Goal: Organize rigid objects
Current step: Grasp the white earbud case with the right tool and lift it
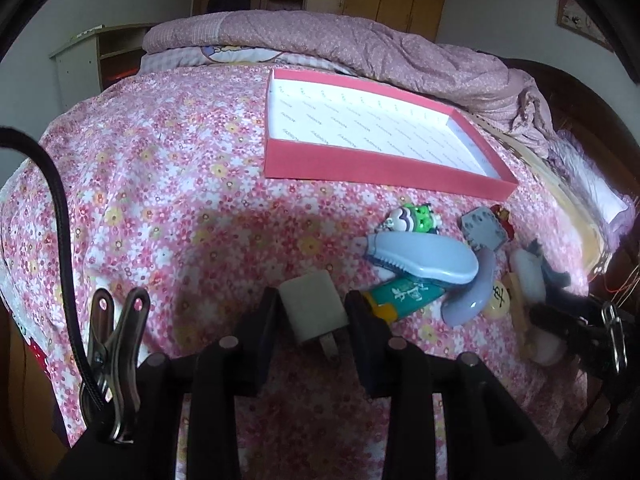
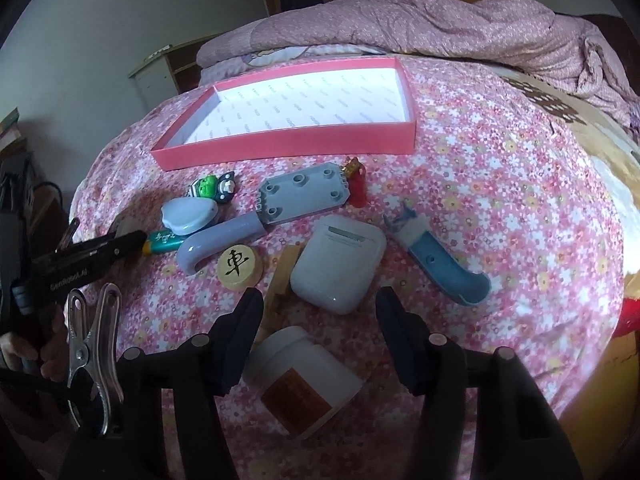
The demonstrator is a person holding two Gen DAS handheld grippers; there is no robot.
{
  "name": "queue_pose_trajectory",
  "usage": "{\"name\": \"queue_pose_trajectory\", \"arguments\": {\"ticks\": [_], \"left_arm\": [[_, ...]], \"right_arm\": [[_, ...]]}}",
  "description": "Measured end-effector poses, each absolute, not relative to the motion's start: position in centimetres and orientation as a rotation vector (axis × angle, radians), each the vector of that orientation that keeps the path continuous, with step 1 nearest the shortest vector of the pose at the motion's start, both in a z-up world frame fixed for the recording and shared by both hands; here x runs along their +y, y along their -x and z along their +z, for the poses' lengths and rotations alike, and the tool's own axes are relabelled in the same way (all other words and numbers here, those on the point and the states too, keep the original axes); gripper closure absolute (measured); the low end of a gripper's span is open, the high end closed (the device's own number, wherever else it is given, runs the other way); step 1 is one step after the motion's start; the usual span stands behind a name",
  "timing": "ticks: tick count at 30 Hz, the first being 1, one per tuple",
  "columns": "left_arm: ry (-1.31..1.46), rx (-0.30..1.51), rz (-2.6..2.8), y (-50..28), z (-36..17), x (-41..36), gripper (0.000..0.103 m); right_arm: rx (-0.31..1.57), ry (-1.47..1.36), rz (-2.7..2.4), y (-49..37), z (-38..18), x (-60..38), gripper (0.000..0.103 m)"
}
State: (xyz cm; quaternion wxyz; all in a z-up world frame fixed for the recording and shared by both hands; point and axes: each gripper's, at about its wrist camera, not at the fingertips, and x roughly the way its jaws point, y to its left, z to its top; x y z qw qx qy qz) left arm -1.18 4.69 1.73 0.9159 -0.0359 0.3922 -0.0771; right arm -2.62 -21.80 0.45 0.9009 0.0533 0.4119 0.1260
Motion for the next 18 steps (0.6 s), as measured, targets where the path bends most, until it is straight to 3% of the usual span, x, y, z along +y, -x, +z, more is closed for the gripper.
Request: {"name": "queue_pose_trajectory", "arguments": {"ticks": [18], "left_arm": [[0.037,0.784,-0.141,1.5,1.3,3.9,0.067]], "right_arm": [[0.855,-0.178,0.227,0.3,0.2,-22.9,0.058]]}}
